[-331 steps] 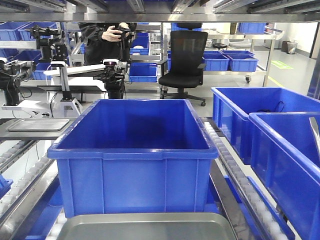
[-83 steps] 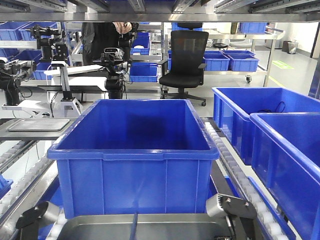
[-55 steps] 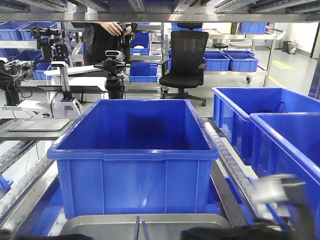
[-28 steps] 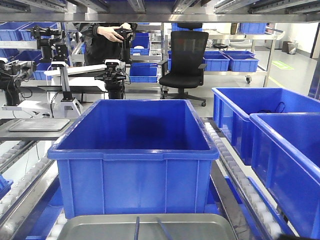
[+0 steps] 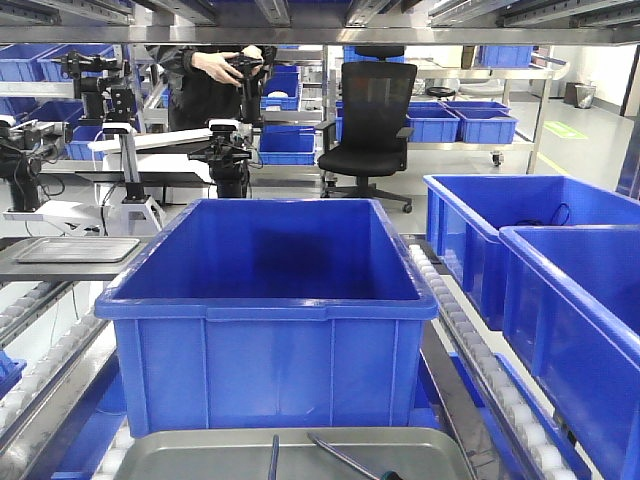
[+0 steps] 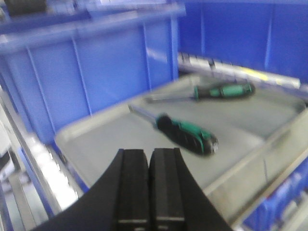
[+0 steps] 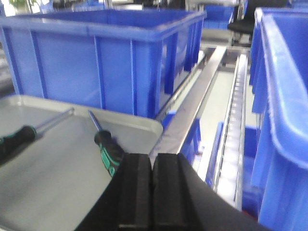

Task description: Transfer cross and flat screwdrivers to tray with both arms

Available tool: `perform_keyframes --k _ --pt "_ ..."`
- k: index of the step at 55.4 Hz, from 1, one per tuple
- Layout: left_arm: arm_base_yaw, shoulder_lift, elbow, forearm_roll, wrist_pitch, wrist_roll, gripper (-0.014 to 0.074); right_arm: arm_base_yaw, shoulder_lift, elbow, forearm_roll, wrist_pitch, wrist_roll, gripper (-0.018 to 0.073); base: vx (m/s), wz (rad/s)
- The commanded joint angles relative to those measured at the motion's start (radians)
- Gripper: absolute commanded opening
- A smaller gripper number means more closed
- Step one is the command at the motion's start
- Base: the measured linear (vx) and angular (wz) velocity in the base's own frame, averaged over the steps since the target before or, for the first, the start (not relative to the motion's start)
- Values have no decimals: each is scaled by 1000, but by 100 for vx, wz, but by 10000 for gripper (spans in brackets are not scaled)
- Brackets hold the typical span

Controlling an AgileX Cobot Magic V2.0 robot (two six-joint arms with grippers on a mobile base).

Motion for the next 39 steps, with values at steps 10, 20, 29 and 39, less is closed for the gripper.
perform_keyframes --k 10,20,29,39 --pt "-5 11 -26 -11 -88 -8 3 -2 3 -27 -34 -82 7 -8 0 0" --pt "-5 11 -26 -11 -88 -8 3 -2 3 -27 -34 -82 7 -8 0 0" --pt "-5 11 -26 -11 -88 -8 3 -2 3 -27 -34 -82 7 -8 0 0" --pt "31 -1 12 53 -112 15 3 -2 3 -27 -34 -81 7 -8 0 0"
